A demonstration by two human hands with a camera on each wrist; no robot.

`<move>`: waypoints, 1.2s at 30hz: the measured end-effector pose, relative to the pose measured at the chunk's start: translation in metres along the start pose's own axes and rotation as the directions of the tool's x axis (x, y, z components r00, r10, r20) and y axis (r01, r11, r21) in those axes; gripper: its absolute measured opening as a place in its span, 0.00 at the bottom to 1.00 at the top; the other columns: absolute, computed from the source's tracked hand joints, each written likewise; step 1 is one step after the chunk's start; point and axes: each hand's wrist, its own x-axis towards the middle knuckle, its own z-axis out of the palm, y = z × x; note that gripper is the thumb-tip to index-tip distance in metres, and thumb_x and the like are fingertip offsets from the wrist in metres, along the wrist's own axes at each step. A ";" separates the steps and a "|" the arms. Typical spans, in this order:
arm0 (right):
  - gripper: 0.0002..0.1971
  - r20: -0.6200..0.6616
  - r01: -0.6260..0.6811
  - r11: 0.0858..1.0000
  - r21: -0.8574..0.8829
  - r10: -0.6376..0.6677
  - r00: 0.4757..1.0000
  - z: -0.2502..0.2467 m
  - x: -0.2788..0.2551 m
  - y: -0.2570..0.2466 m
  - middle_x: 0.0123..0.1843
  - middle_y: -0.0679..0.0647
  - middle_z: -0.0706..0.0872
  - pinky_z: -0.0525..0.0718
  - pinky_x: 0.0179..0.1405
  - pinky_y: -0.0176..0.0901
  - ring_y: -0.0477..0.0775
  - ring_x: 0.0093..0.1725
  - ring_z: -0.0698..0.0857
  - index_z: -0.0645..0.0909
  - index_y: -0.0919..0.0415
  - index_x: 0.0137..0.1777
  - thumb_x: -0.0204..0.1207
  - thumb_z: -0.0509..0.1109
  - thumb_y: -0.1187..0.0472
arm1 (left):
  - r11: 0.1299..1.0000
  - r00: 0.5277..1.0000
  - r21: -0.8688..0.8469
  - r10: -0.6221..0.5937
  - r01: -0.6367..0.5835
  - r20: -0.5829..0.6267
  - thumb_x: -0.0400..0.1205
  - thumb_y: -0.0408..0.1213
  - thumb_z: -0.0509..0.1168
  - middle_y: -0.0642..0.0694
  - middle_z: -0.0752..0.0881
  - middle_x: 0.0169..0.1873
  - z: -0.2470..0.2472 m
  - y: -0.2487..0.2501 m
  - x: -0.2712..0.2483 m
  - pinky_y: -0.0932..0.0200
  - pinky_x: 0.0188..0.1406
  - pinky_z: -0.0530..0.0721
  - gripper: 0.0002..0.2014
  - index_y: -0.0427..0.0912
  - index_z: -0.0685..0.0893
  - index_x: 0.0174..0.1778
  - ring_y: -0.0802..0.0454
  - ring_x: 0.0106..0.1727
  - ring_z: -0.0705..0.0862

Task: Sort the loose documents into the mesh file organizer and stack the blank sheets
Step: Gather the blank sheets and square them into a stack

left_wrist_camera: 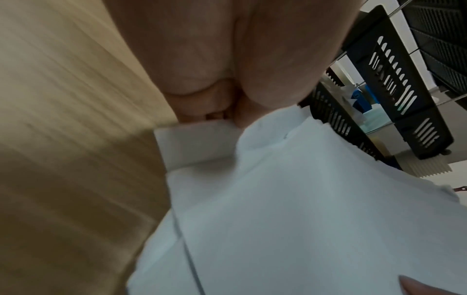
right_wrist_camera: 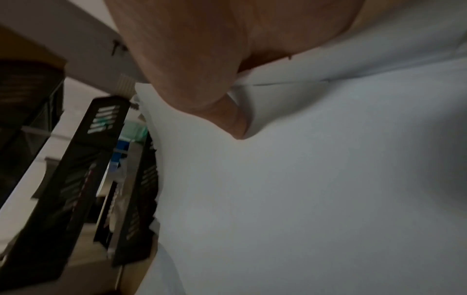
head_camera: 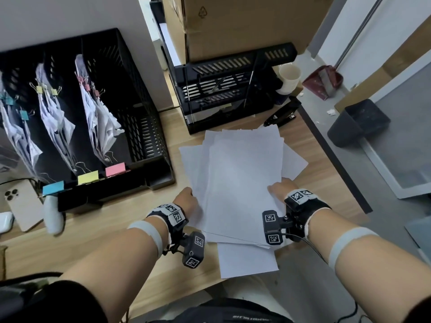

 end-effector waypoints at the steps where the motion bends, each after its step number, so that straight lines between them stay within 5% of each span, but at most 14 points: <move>1: 0.06 0.018 0.003 1.000 -0.027 -0.003 1.000 0.004 -0.001 -0.004 0.39 0.50 0.73 0.72 0.50 0.42 0.54 0.51 0.72 0.67 0.58 0.54 0.81 0.63 0.65 | 0.997 0.999 -0.070 0.009 -0.005 0.048 0.84 0.33 0.56 0.39 0.78 0.42 0.002 0.002 -0.002 0.50 0.41 0.78 0.04 0.38 0.71 0.43 0.45 0.43 0.78; 4: 0.09 0.080 0.037 0.998 -0.054 -0.033 0.996 0.015 -0.007 -0.014 0.50 0.56 0.79 0.75 0.49 0.42 0.57 0.50 0.77 0.70 0.63 0.57 0.78 0.63 0.64 | 0.964 0.995 -0.267 0.032 -0.006 0.093 0.76 0.61 0.63 0.37 0.81 0.69 0.012 -0.007 0.015 0.40 0.68 0.82 0.35 0.36 0.72 0.69 0.36 0.66 0.83; 6: 0.21 0.095 0.038 0.999 -0.028 -0.035 0.995 0.022 -0.010 -0.016 0.57 0.58 0.78 0.76 0.50 0.44 0.59 0.53 0.79 0.63 0.61 0.67 0.77 0.65 0.62 | 0.954 0.992 -0.292 0.093 -0.065 0.086 0.69 0.72 0.71 0.44 0.81 0.73 0.009 -0.001 0.004 0.43 0.70 0.82 0.47 0.42 0.72 0.75 0.42 0.68 0.84; 9: 0.40 0.095 0.019 0.999 -0.028 -0.016 0.995 0.026 -0.016 -0.019 0.70 0.61 0.73 0.74 0.58 0.47 0.65 0.68 0.77 0.52 0.61 0.81 0.76 0.71 0.55 | 0.942 0.985 -0.307 0.161 -0.133 0.067 0.71 0.52 0.78 0.48 0.89 0.61 0.001 -0.001 -0.007 0.44 0.66 0.85 0.32 0.47 0.80 0.70 0.45 0.60 0.89; 11: 0.37 0.101 0.025 1.000 -0.010 -0.024 0.995 0.029 -0.012 -0.017 0.75 0.59 0.74 0.75 0.64 0.47 0.63 0.72 0.76 0.60 0.64 0.81 0.75 0.71 0.54 | 0.921 0.989 -0.377 0.134 -0.099 0.069 0.64 0.52 0.76 0.47 0.91 0.60 -0.005 -0.005 -0.008 0.39 0.66 0.86 0.35 0.49 0.81 0.69 0.41 0.59 0.90; 13: 0.31 0.122 0.039 0.999 0.009 -0.040 0.992 0.027 -0.013 -0.015 0.76 0.58 0.75 0.75 0.69 0.47 0.61 0.72 0.77 0.68 0.64 0.78 0.76 0.70 0.56 | 0.902 0.983 -0.422 0.146 -0.087 0.111 0.64 0.50 0.75 0.45 0.91 0.59 -0.012 -0.008 -0.007 0.36 0.65 0.86 0.32 0.50 0.81 0.66 0.39 0.59 0.90; 16: 0.25 0.107 0.066 0.990 0.124 -0.079 0.991 0.021 -0.017 -0.015 0.68 0.57 0.83 0.79 0.62 0.46 0.59 0.61 0.83 0.77 0.60 0.70 0.73 0.72 0.55 | 0.839 0.971 -0.538 0.188 -0.080 0.148 0.80 0.29 0.70 0.40 0.91 0.57 -0.027 0.002 -0.024 0.36 0.63 0.86 0.18 0.46 0.81 0.66 0.37 0.56 0.89; 20: 0.46 0.091 0.098 0.934 0.345 -0.137 0.986 0.013 0.001 -0.001 0.63 0.51 0.87 0.83 0.64 0.57 0.57 0.59 0.87 0.73 0.49 0.70 0.49 0.85 0.41 | 0.745 0.915 -0.666 0.293 -0.037 0.277 0.83 0.17 0.63 0.30 0.88 0.61 -0.041 0.010 -0.030 0.36 0.59 0.88 0.19 0.33 0.80 0.69 0.33 0.56 0.89; 25: 0.19 -0.048 0.257 0.853 0.454 -0.265 0.963 -0.013 -0.048 -0.028 0.56 0.52 0.89 0.82 0.61 0.50 0.57 0.58 0.87 0.82 0.51 0.59 0.68 0.78 0.61 | 0.786 0.896 -0.586 0.386 -0.195 0.219 0.75 0.10 0.62 0.21 0.86 0.60 -0.056 0.035 -0.040 0.30 0.63 0.84 0.20 0.22 0.82 0.63 0.24 0.59 0.86; 29: 0.14 -0.246 0.398 0.710 0.581 -0.313 0.917 -0.038 -0.080 -0.054 0.52 0.54 0.91 0.86 0.59 0.53 0.57 0.53 0.89 0.86 0.55 0.55 0.70 0.76 0.65 | 0.690 0.877 -0.629 0.480 -0.357 0.029 0.75 0.12 0.63 0.24 0.88 0.57 -0.073 0.060 -0.051 0.35 0.64 0.85 0.18 0.26 0.85 0.59 0.29 0.58 0.88; 33: 0.17 -0.422 0.554 0.596 0.581 -0.362 0.831 -0.052 -0.105 -0.067 0.49 0.49 0.87 0.81 0.46 0.35 0.46 0.49 0.86 0.78 0.56 0.57 0.73 0.72 0.72 | 0.575 0.803 -0.641 0.586 -0.508 -0.109 0.72 0.23 0.78 0.37 0.91 0.59 -0.087 0.075 -0.060 0.48 0.64 0.88 0.22 0.37 0.87 0.63 0.43 0.59 0.91; 36: 0.18 -0.399 0.511 0.658 0.553 -0.330 0.856 -0.037 -0.106 -0.055 0.48 0.53 0.86 0.80 0.43 0.42 0.53 0.49 0.86 0.78 0.62 0.60 0.71 0.74 0.67 | 0.571 0.742 -0.562 0.660 -0.598 -0.119 0.72 0.35 0.82 0.47 0.92 0.60 -0.084 0.073 -0.064 0.47 0.68 0.85 0.24 0.46 0.88 0.64 0.47 0.63 0.89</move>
